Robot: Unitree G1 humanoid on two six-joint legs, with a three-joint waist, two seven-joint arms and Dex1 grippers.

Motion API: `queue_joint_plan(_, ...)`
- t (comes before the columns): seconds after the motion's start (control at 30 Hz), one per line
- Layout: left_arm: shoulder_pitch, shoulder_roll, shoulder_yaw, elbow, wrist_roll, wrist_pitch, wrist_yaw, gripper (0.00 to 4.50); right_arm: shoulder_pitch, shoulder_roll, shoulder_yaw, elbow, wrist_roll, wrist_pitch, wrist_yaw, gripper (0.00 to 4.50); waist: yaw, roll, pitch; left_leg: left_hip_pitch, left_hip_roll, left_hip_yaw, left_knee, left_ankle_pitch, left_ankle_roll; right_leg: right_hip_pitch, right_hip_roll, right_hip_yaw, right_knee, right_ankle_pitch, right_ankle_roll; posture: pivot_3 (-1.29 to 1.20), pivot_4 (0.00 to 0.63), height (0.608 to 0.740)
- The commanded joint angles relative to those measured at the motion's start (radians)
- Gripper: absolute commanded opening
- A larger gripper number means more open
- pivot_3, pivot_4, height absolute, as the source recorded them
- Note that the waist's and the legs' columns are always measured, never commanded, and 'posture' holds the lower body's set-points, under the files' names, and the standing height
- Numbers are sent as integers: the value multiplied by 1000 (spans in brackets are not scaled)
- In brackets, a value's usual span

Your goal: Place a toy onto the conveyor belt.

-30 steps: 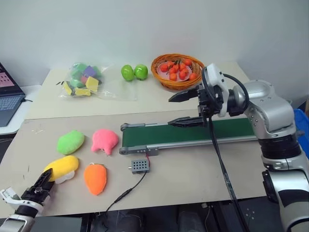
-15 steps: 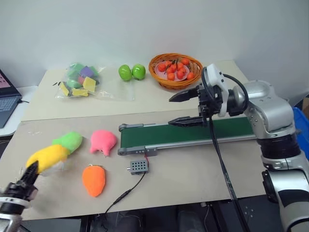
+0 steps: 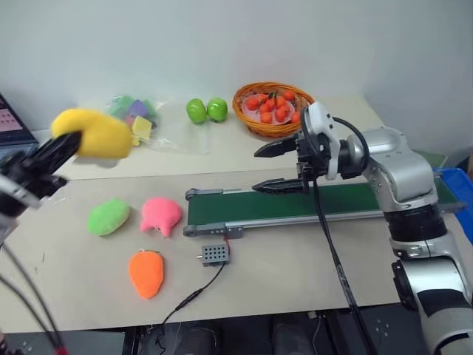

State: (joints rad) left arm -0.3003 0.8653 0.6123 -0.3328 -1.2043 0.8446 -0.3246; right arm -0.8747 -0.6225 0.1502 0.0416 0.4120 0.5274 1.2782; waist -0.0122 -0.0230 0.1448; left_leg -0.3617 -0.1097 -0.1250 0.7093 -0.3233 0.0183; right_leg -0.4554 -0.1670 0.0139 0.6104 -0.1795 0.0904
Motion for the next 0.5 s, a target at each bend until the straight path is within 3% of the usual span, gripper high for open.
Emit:
queue_joint_plan(0.03,-84,78,-277,-41,300,-125,-75,584,15,-17,-37,-45,7,-8,-20,4500,-12,0,0,-1,1,0,0,-1,0,-1,1,-1,0,0,0,0,150,740)
queue_joint_plan(0.13,-94,175,-528,-34,672,-370,-194,584,33,-30,-49,-65,11,-1,-37,4500,-38,1,0,-1,3,2,-2,-2,-1,-4,4,-1,-1,0,-1,0,150,740)
queue_joint_plan(0.23,-99,212,-667,20,979,-670,-250,584,52,-44,-61,-87,18,8,-56,4500,-44,2,1,0,4,6,-6,-2,-1,-6,4,-1,-3,0,-2,0,150,740)
queue_joint_plan(0.5,-107,170,-774,224,1458,-1274,-172,584,77,-48,-81,-124,42,48,-93,4500,-20,2,2,1,4,7,-5,-2,-1,-5,5,-1,-3,1,-3,0,150,740)
